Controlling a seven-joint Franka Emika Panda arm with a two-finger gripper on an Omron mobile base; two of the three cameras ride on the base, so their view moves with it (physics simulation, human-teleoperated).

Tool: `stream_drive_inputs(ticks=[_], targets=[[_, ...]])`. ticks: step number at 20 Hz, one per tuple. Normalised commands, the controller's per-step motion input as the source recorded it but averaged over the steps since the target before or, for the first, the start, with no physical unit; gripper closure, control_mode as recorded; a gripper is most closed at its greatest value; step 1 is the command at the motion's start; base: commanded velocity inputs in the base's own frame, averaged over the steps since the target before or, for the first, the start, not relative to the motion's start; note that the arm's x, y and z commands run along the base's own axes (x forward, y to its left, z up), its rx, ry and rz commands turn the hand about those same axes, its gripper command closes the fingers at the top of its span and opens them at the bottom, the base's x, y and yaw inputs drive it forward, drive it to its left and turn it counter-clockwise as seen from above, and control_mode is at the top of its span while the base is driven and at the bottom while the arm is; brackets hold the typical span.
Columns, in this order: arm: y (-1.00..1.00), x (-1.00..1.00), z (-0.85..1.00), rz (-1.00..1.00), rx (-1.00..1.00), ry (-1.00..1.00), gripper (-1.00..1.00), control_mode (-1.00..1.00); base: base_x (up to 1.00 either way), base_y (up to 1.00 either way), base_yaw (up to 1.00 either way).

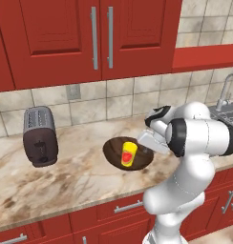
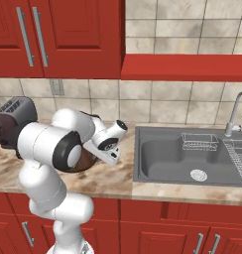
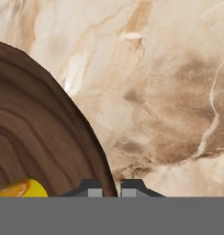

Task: Place the cup inside the bowl on the dining table and move the bowl to any counter.

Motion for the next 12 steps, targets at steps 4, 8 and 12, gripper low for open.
stream_drive_inputs(ticks=[4, 8, 12], targets=[[0.01, 0.00, -0.02, 0.00, 0.00, 0.00, 1.00, -1.00, 0.00, 0.00, 0.00], [0.01, -0.09, 0.00, 0.00, 0.00, 0.00, 1.00, -1.00, 0.00, 0.00, 0.00], [0.00, -0.09, 0.00, 0.00, 0.00, 0.00, 1.00, -1.00, 0.00, 0.00, 0.00]])
